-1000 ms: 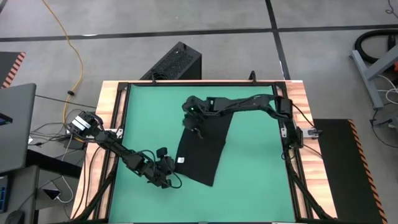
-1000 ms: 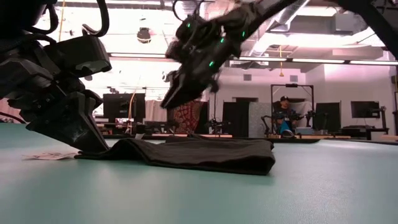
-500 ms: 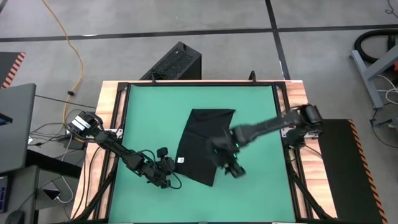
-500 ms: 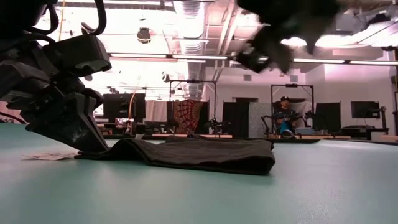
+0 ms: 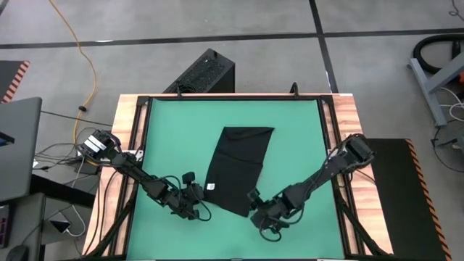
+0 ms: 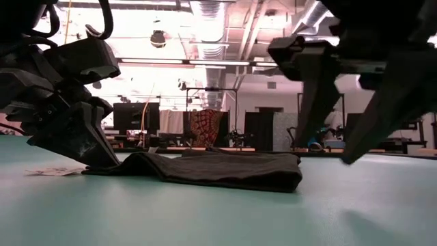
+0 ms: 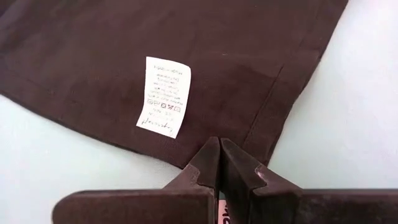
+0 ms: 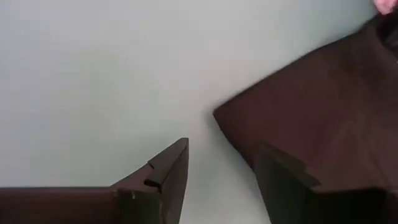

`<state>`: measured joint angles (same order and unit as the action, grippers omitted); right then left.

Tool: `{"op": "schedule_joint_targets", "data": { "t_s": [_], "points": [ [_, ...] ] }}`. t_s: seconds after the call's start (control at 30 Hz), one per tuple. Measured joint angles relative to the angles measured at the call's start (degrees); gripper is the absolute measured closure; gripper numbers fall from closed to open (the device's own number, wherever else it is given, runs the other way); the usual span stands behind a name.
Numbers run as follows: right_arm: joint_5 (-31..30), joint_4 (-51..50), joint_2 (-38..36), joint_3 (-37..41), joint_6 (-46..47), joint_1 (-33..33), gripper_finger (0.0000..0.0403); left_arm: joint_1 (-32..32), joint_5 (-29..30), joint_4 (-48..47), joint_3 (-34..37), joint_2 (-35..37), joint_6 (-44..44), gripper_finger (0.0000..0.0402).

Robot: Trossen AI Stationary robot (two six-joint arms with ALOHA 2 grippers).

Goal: Roll towel into tight, uniform cylinder
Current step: Roll the black towel

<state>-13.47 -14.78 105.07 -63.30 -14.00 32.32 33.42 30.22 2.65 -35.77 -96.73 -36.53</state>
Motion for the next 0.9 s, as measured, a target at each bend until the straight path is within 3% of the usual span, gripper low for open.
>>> {"op": "schedule_joint_targets", "data": {
  "t_s": [0.37,0.9],
  "points": [
    [-2.8,1.3,5.9,-4.1,0.5,0.6,0.0173,0.0,-0.4,0.2,0.0,0.0,-5.3,0.0401],
    [-6.2,1.2,7.5,-4.2,10.7,-0.3,0.0215,0.0,-0.2,0.3,0.0,0.1,-6.0,0.0402]
  ]
}}
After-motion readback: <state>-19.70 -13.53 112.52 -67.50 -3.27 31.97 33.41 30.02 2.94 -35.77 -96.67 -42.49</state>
